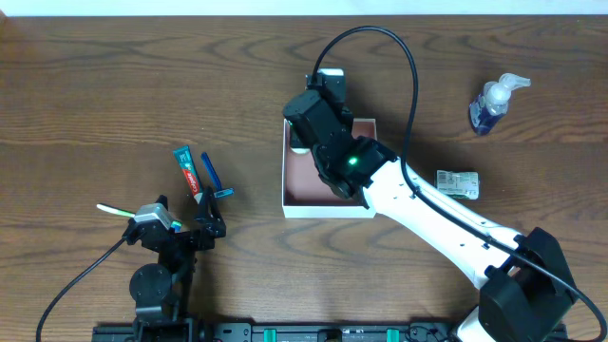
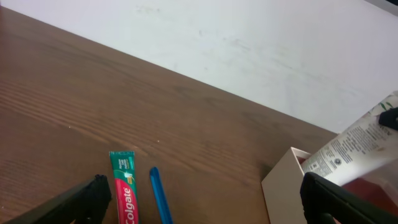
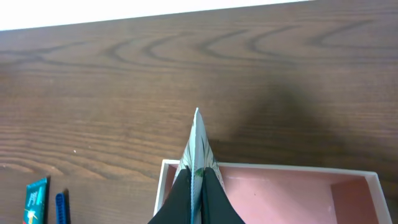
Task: Pack container
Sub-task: 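Lower the tube upright into the box's back-left corner and release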
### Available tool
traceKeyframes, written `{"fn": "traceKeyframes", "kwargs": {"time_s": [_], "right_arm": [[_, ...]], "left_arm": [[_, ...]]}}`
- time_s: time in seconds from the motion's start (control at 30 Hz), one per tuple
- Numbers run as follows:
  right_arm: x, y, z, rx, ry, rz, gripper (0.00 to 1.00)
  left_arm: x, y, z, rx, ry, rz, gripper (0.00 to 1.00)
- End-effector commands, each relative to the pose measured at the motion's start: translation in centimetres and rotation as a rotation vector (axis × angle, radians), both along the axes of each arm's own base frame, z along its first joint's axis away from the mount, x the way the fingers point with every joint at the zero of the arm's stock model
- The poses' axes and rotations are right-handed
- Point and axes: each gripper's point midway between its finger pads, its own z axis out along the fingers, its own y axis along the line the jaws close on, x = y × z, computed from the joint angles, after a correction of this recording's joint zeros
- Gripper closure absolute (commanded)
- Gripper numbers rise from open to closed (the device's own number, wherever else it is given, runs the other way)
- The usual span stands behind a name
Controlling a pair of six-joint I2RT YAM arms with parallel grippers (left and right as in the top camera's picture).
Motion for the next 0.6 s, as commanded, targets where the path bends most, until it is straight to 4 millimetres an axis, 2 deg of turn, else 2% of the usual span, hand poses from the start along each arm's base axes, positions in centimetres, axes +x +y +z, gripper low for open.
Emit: {"fn": "traceKeyframes", "kwargs": {"time_s": [0.0, 0.27, 0.57], "right_arm": [[0.5, 0.1, 1.5, 0.029, -0.044, -0.035, 0.99], [0.5, 0.1, 1.4, 0.028, -0.043, -0.035, 0.99], [0.8, 0.4, -0.4, 0.005, -0.022, -0.037, 0.99]], "left_arm": [[0.0, 0.2, -1.6, 0.007, 0.038, 0.006, 0.02], [0.0, 0.2, -1.6, 0.007, 0.038, 0.006, 0.02], [0.0, 0.2, -1.6, 0.007, 0.038, 0.006, 0.02]]}}
